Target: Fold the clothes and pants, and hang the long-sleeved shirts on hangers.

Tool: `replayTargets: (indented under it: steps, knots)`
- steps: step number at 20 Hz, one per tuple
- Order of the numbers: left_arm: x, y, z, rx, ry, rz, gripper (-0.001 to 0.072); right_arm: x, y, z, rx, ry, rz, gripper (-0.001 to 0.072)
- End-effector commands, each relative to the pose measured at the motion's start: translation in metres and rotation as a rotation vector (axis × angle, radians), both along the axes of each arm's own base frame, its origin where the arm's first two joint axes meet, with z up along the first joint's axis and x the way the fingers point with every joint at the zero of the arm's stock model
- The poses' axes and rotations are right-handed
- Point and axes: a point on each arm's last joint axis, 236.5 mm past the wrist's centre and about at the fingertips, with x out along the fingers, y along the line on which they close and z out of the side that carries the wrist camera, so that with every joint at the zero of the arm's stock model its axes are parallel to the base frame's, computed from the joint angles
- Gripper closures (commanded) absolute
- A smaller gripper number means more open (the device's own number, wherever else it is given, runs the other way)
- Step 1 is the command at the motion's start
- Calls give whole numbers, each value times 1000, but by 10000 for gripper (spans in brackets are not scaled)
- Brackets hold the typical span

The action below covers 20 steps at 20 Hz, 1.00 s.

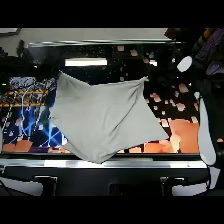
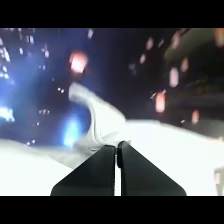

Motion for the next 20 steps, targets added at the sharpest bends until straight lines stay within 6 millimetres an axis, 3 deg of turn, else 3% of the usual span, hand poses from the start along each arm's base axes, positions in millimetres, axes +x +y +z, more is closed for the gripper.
replayTargets:
  steps: [1,3,5,6,8,9,12,15,18,20]
  knots:
    - [25,-20,-54,-2,27,-1,690,22,-6,-34,-1,10,-86,682]
    - [32,-28,-54,6,1,1,685,29,-9,-29,6,-22,-102,681]
    - [34,-32,-50,-9,-7,2,629,27,-14,-29,20,-3,-121,540]
    - [31,-31,-47,-21,0,0,561,21,-18,-28,37,29,-131,456]
    - [19,-18,-36,-33,22,-7,225,4,-43,-21,42,85,-147,337]
    - [9,-6,-28,-37,36,-5,160,-7,-61,-12,16,97,-128,324]
    - [-35,35,-2,-40,94,-17,161,-54,-124,7,-144,138,20,324]
    - [-86,73,18,-5,168,-16,161,-112,-165,5,-168,274,110,325]
    - [-123,103,38,31,189,32,161,-148,-172,-11,-68,333,91,333]
    - [-143,114,43,29,187,79,161,-183,-166,-39,-50,408,97,333]
